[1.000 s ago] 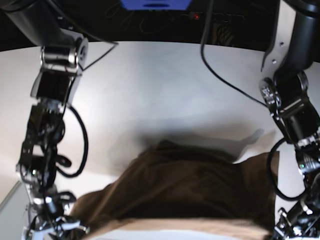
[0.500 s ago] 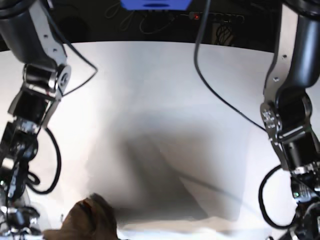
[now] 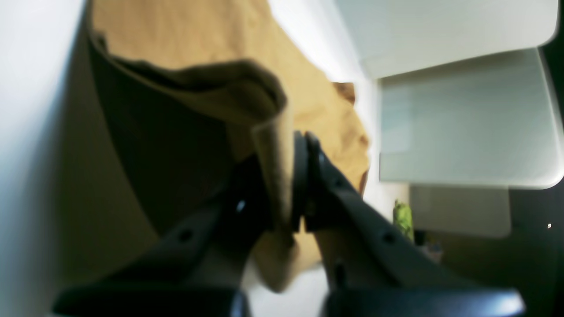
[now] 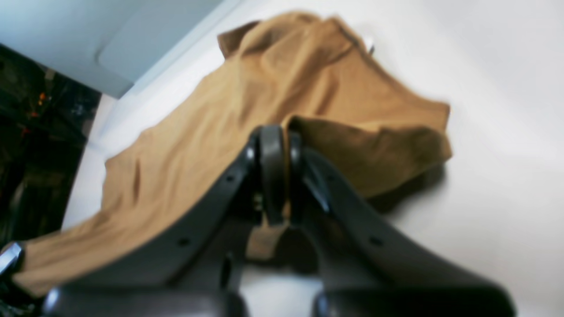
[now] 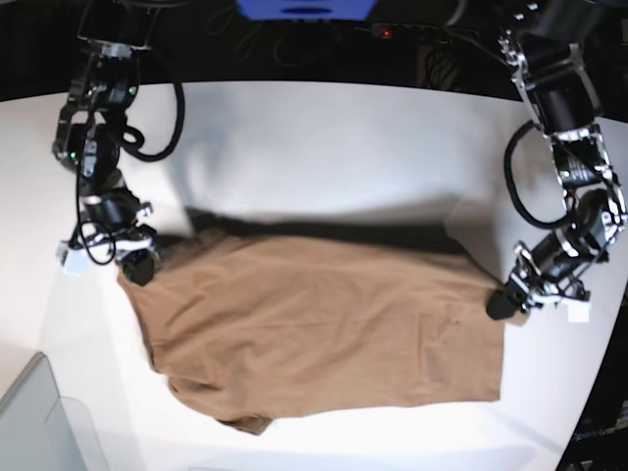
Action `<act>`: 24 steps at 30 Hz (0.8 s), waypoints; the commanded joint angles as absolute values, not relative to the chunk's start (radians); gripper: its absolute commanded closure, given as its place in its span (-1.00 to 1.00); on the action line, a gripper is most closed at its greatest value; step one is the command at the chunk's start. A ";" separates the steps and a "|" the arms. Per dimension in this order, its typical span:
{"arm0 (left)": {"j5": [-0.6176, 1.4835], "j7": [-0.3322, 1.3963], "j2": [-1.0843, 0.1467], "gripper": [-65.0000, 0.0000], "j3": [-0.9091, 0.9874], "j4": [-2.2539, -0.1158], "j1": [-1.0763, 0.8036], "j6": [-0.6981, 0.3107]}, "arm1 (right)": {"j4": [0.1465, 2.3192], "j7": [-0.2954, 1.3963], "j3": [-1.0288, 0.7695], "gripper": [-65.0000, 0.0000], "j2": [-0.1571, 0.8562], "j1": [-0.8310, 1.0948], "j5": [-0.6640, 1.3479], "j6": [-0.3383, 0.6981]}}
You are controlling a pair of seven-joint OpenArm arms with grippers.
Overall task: Layout the t-shirt on the table in an organized manner, then fold the t-shirt properly
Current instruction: 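Lift the shirt high with both grippers and swing it flat onto the table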
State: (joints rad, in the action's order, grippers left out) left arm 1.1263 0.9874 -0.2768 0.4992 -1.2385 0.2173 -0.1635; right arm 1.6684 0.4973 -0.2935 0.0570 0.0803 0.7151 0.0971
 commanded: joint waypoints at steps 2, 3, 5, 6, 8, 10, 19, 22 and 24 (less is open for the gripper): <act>1.171 0.972 -0.295 0.99 0.544 -1.322 0.159 -0.170 | 1.732 0.463 -0.298 1.00 0.036 0.131 0.733 0.102; 1.171 0.972 -0.295 0.98 0.556 -1.345 0.131 -0.170 | 1.744 0.461 -0.298 1.00 0.021 0.162 0.733 0.102; 1.171 0.972 -0.295 0.98 0.582 -1.392 0.068 -0.170 | 1.781 0.460 -0.298 1.00 -0.004 0.225 0.733 0.102; 1.171 0.972 -0.295 0.98 0.596 -1.417 0.041 -0.170 | 1.796 0.456 -0.298 1.00 -0.015 0.252 0.733 0.102; 1.171 0.972 -0.295 0.98 0.624 -1.451 -0.010 -0.170 | 1.825 0.456 -0.298 1.00 -0.033 0.305 0.733 0.102; 1.171 0.972 -0.295 0.98 0.650 -1.457 -0.045 -0.170 | 1.848 0.455 -0.300 1.00 -0.054 0.349 0.733 0.102; 1.171 0.972 -0.295 0.96 0.673 -1.449 -0.143 -0.170 | 1.940 0.455 -0.289 1.00 -0.120 0.501 0.733 0.102; 1.171 0.972 -0.295 0.77 0.673 -1.454 -0.165 -0.170 | 1.943 0.455 -0.252 1.00 -0.130 0.535 0.733 0.102; 1.171 0.972 -0.295 0.55 0.673 -1.460 -0.185 -0.170 | 1.943 0.455 -0.239 1.00 -0.134 0.558 0.733 0.102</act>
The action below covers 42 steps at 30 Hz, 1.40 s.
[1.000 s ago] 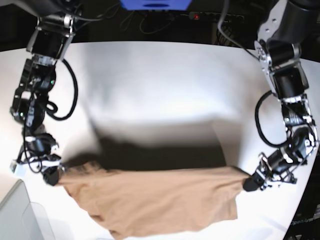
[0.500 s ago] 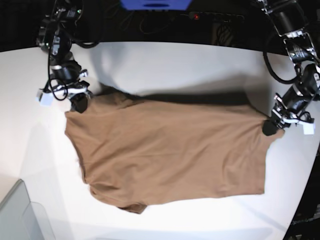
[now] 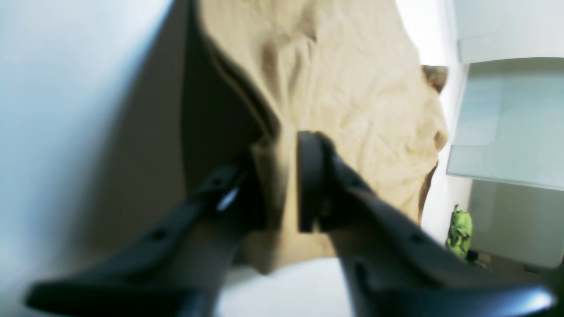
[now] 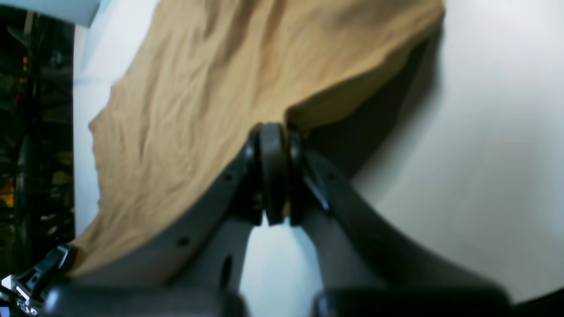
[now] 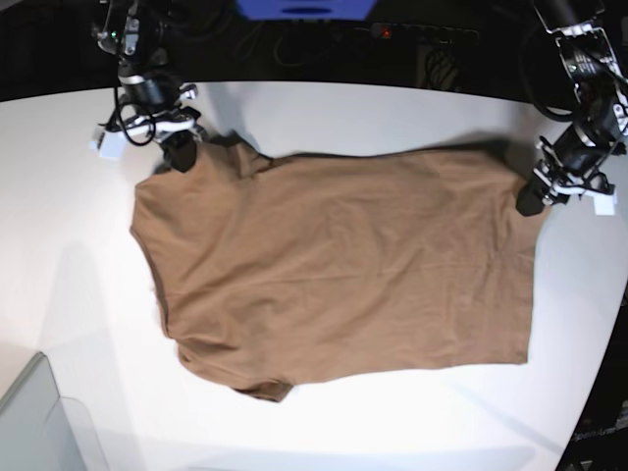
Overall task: Layout the t-shirt on the table in an organized manner, then fold the t-shirt properly
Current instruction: 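Lift the shirt high with both grippers and swing it flat onto the table, then release the shirt and pull the right gripper back along its side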
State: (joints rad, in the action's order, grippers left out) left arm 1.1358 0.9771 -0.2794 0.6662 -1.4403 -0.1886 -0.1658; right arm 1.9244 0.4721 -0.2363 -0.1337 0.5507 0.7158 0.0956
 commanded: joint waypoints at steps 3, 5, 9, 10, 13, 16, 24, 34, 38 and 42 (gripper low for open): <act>1.171 0.972 -0.295 0.29 0.699 -1.460 -0.211 -0.170 | 1.942 0.453 -0.222 0.96 -0.134 0.582 0.733 0.102; 1.171 0.972 -0.289 0.29 0.743 -1.461 -0.225 -0.170 | 1.942 0.453 -0.225 0.78 -0.137 0.590 0.733 0.102; 1.173 1.013 -0.294 0.29 0.843 -1.461 -0.226 -0.170 | 1.942 0.424 -0.268 0.35 -0.143 0.602 0.731 0.102; 1.173 1.041 -0.294 0.29 0.874 -1.461 -0.223 -0.170 | 1.942 0.410 -0.288 0.26 -0.143 0.608 0.731 0.102; 1.173 1.122 -0.294 0.29 0.955 -1.461 -0.165 -0.170 | 1.945 0.381 -0.346 0.06 -0.143 0.615 0.731 0.102; 1.173 1.196 -0.288 0.29 1.040 -1.461 -0.091 -0.170 | 1.945 0.377 -0.433 -0.04 -0.142 0.599 0.733 0.102; 1.164 1.230 -0.254 0.29 1.040 -1.458 0.038 -0.168 | 1.937 0.394 -0.423 -0.04 -0.015 0.452 0.728 0.102; 0.989 1.176 -0.099 0.29 0.687 -1.417 0.010 -0.162 | 1.670 0.552 -0.249 -0.03 0.124 0.142 0.727 0.097; 0.866 1.136 -0.102 0.29 0.633 -1.385 -0.004 -0.166 | 1.557 0.552 -0.248 -0.03 0.122 0.134 0.727 0.097; 0.811 1.127 -0.128 0.29 0.638 -1.372 -0.025 -0.166 | 1.544 0.524 -0.177 -0.03 0.120 0.185 0.727 0.097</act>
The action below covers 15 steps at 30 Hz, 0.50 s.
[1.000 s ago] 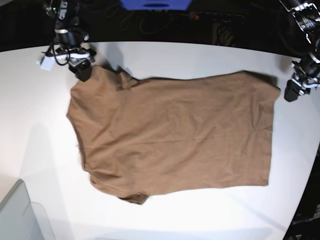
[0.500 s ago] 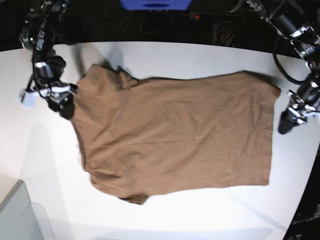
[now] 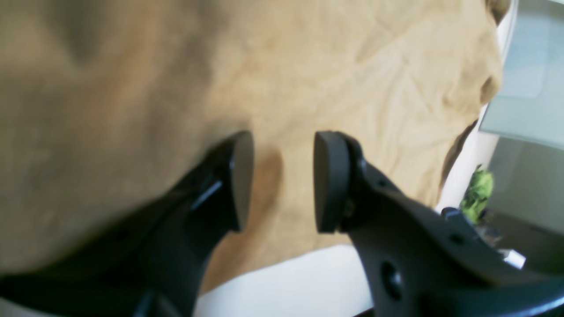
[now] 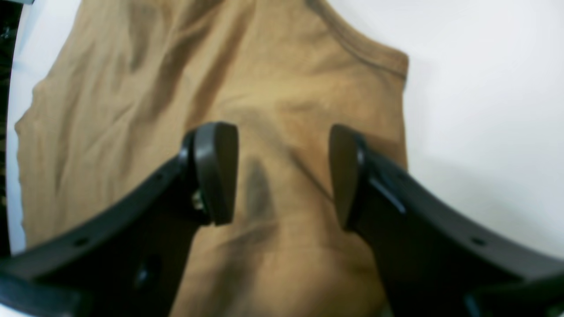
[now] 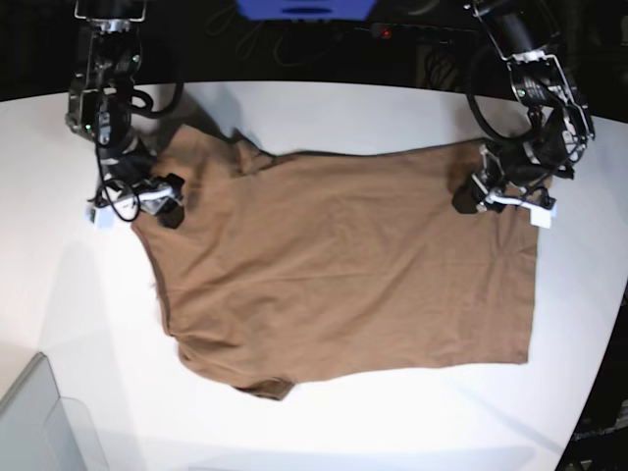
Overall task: Layout the t-shirt on the table in an organized manner, then fold the t-shirt properly
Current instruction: 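Release the shirt and pull the right gripper back along its side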
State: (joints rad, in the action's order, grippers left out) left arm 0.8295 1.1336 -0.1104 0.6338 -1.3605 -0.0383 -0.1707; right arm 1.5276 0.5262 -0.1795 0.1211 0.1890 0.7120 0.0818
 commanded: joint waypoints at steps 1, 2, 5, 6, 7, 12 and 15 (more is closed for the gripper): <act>0.792 1.127 -0.136 0.29 0.634 -1.366 -0.030 -0.168 | 1.547 0.515 -0.159 -0.03 0.120 0.202 0.727 0.097; 0.780 1.127 -0.145 0.29 0.634 -1.360 -0.030 -0.168 | 1.547 0.506 -0.142 -0.03 0.120 0.217 0.728 0.097; 0.754 1.129 -0.179 0.29 0.638 -1.340 -0.048 -0.168 | 1.546 0.464 -0.101 -0.03 0.120 0.277 0.728 0.097; 0.759 1.129 -0.193 0.29 0.638 -1.334 -0.059 -0.168 | 1.546 0.449 -0.094 -0.03 0.120 0.300 0.728 0.097; 0.763 1.129 -0.202 0.29 0.638 -1.331 -0.067 -0.168 | 1.547 0.435 -0.093 -0.03 0.120 0.318 0.728 0.097; 0.829 1.136 -0.213 0.29 0.638 -1.346 -0.108 -0.168 | 1.593 0.398 -0.093 -0.03 0.120 0.417 0.728 0.097; 0.892 1.136 -0.231 0.29 0.638 -1.380 -0.143 -0.168 | 1.676 0.398 -0.093 -0.03 0.120 0.490 0.728 0.099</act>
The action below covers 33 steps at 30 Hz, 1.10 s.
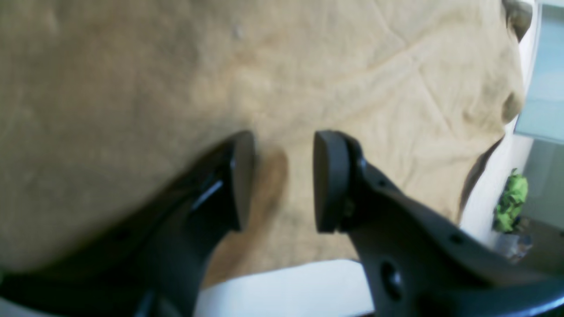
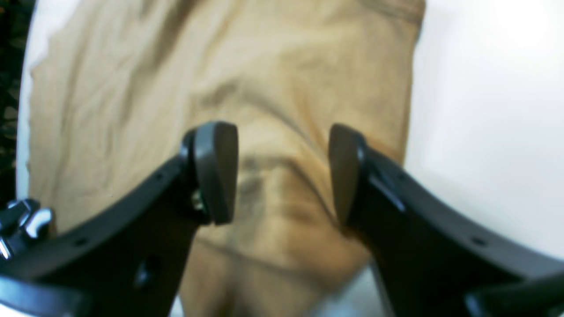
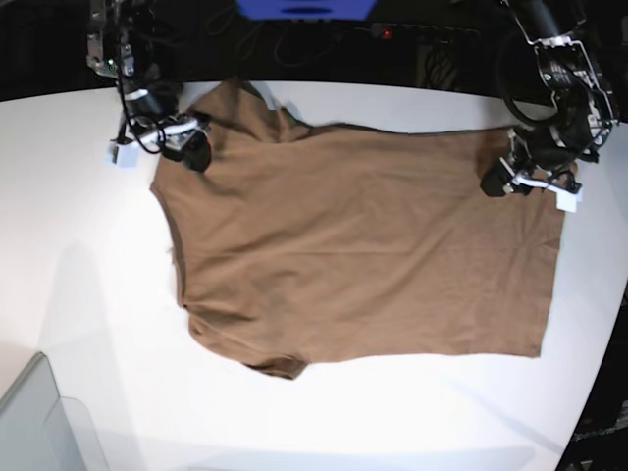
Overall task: Layout the t-shirt on the table in an organized manner, then fold the t-shirt properly
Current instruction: 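Release the shirt and pull the right gripper back along its side, then grasp the shirt hem corner with the right gripper and fold it inward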
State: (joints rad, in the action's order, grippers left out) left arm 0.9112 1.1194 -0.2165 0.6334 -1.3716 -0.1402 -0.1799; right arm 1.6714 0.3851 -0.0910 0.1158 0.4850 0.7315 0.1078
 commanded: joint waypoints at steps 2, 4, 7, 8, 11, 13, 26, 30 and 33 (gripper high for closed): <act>0.931 1.136 -0.232 0.29 0.638 -1.411 -0.160 -0.168 | 1.741 0.398 -0.081 -0.03 0.120 0.524 0.728 0.101; 0.964 1.136 -0.249 0.29 0.639 -1.451 -0.174 -0.168 | 1.807 0.398 -0.071 -0.03 0.120 0.550 0.728 0.101; 1.024 1.136 -0.265 0.29 0.639 -1.500 -0.191 -0.168 | 1.897 0.398 -0.076 -0.03 0.124 0.564 0.728 0.101; 1.047 1.136 -0.266 0.29 0.648 -1.512 -0.191 -0.168 | 1.920 0.401 -0.076 -0.03 0.127 0.559 0.728 0.101; 1.121 1.136 -0.266 0.29 0.716 -1.538 -0.191 -0.168 | 1.957 0.406 -0.077 -0.03 0.134 0.506 0.728 0.101; 1.153 1.136 -0.265 0.29 0.750 -1.534 -0.183 -0.168 | 1.943 0.407 -0.071 -0.03 0.166 0.440 0.727 0.099; 0.932 1.129 -0.263 0.29 0.694 -1.422 -0.059 -0.166 | 1.311 0.401 0.114 -0.03 0.340 -0.245 0.725 0.096; 0.854 1.127 -0.263 0.29 0.696 -1.383 -0.058 -0.166 | 1.041 0.398 0.206 -0.03 0.352 -0.466 0.725 0.101; 0.814 1.127 -0.263 0.29 0.696 -1.382 -0.058 -0.166 | 0.869 0.386 0.283 -0.03 0.346 -0.593 0.725 0.101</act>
